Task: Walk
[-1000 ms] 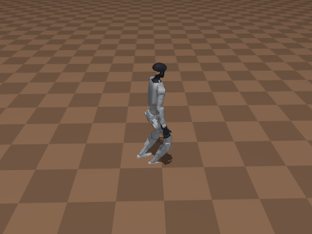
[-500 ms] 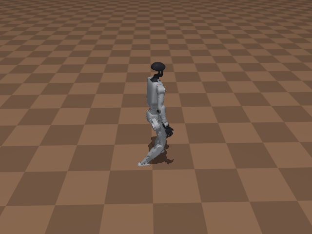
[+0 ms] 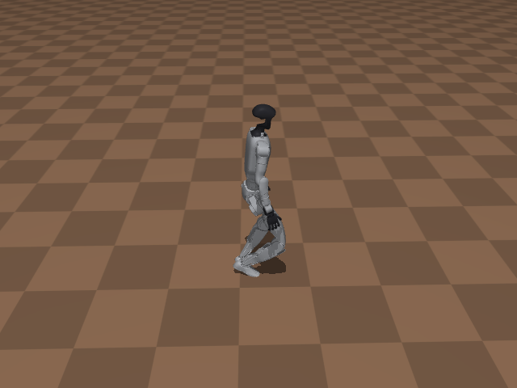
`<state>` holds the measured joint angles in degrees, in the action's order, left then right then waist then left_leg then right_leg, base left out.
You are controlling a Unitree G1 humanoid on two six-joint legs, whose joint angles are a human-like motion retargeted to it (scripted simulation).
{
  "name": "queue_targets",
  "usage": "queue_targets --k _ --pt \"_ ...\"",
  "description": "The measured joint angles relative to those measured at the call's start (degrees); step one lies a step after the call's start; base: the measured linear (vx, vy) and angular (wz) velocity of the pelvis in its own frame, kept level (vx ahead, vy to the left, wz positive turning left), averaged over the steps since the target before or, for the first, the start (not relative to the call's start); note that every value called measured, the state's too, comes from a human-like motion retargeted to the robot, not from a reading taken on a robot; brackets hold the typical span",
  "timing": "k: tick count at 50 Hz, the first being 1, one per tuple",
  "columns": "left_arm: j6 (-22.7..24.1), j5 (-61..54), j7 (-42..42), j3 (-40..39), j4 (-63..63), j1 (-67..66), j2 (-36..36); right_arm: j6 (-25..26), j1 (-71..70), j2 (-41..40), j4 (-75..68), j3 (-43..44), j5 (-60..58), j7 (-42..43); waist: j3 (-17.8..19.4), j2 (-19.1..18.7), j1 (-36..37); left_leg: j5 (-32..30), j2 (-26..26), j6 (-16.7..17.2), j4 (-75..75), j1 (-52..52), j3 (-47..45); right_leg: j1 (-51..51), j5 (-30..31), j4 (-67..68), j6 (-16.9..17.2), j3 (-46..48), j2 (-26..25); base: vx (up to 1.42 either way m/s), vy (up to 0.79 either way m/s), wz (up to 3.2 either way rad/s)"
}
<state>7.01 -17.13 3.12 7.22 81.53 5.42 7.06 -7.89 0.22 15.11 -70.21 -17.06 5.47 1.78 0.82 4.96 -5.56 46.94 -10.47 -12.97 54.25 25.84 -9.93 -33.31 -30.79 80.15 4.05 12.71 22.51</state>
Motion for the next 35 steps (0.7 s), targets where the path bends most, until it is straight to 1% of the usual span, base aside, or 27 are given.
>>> queue_targets --k 4,10,14,17,20,22,23,25,27,30,32,35 --pt "0.28 -0.16 -0.51 0.79 -1.29 0.56 0.25 0.23 0.95 0.04 0.18 0.56 1.41 0.00 -1.05 -1.33 -1.08 -0.13 0.74 1.00 -3.45 -1.94 0.24 -5.72 0.64 -7.22 0.77 0.99 -1.92 0.26 -0.03 -0.06" --pt "1.85 -0.91 -0.52 1.48 -4.56 2.40 1.73 0.54 2.52 0.16 0.47 1.78 3.61 0.22 -3.68 -2.87 -1.14 -0.33 1.95 2.12 -8.19 -4.60 0.67 -11.40 5.24 -18.92 3.26 1.54 -5.74 0.28 -0.07 -0.07" --pt "3.02 -1.99 -0.14 1.53 -6.90 3.81 2.88 0.26 3.36 0.27 0.42 2.27 5.04 0.49 -4.61 -2.70 -0.99 0.17 2.19 2.55 -9.06 -7.34 1.25 -11.61 7.10 -21.39 3.66 0.76 -6.83 0.29 -0.11 0.06" --pt "3.66 -3.27 0.22 1.11 -8.24 4.31 3.50 -0.21 3.74 0.28 0.27 2.31 6.08 0.87 -4.37 -2.46 -0.91 0.66 3.16 3.30 -7.73 -10.01 1.36 -9.43 6.43 -20.68 2.72 0.21 -7.61 0.31 -0.13 0.10" --pt "4.12 -4.59 0.36 0.41 -8.89 4.11 3.95 -0.79 3.87 0.26 0.02 2.20 6.78 1.45 -3.47 -3.59 -0.11 0.69 7.12 5.16 -2.94 -11.94 0.77 -5.08 4.22 -20.75 0.88 1.10 -10.53 0.32 -0.15 -0.11" --pt "4.36 -5.41 0.47 -0.04 -8.90 3.54 4.21 -1.14 3.79 0.26 0.01 1.97 6.90 1.81 -2.26 -6.42 1.53 0.18 12.50 7.62 3.86 -12.41 1.96 -0.82 3.66 -22.59 -0.73 2.79 -15.65 0.32 -0.17 -0.54" --pt "4.40 -5.64 0.48 -0.21 -8.84 3.16 4.34 -1.31 3.70 0.32 0.07 1.82 6.92 1.93 -1.58 -8.44 2.60 -0.49 15.94 9.19 7.89 -12.56 2.80 1.64 3.55 -24.12 -1.67 3.85 -18.96 0.33 -0.16 -0.62" --pt "4.46 -5.97 0.51 -0.38 -8.65 2.25 4.56 -1.54 3.40 0.54 0.33 1.37 6.67 2.10 -0.70 -11.33 4.27 -4.93 21.42 12.44 15.73 -11.86 4.50 5.41 2.91 -26.40 -3.39 5.11 -24.07 0.31 -0.16 -0.48" --pt "4.30 -5.66 0.32 -0.37 -8.37 1.31 4.48 -1.62 2.82 1.00 0.75 1.10 6.31 2.26 0.18 -13.66 5.76 -11.16 26.89 14.14 24.07 -9.57 5.98 8.93 2.39 -29.42 -5.19 5.98 -28.49 0.27 -0.15 -0.23" --pt "3.53 -4.42 -0.07 -0.13 -7.56 0.07 4.03 -1.54 1.48 2.01 1.38 0.88 5.50 2.62 1.31 -15.64 7.91 -17.14 32.51 13.97 34.58 -4.75 8.09 13.37 1.28 -33.32 -7.20 6.07 -33.15 0.28 -0.13 -0.05" --pt "2.84 -3.20 -0.60 0.15 -6.61 -0.75 3.45 -1.40 0.49 2.71 1.74 0.92 5.13 2.88 1.85 -15.72 9.25 -17.09 33.64 12.70 38.58 -1.10 8.91 15.71 0.34 -34.74 -7.72 5.47 -34.27 0.31 -0.09 0.05" --pt "2.05 -1.49 -1.66 0.50 -4.82 -2.25 2.42 -1.32 -0.79 3.55 2.45 1.13 4.73 3.06 2.36 -14.93 10.82 -14.69 32.03 11.09 39.80 4.25 9.26 18.54 -1.13 -35.70 -7.60 4.39 -34.10 0.32 -0.04 0.10"
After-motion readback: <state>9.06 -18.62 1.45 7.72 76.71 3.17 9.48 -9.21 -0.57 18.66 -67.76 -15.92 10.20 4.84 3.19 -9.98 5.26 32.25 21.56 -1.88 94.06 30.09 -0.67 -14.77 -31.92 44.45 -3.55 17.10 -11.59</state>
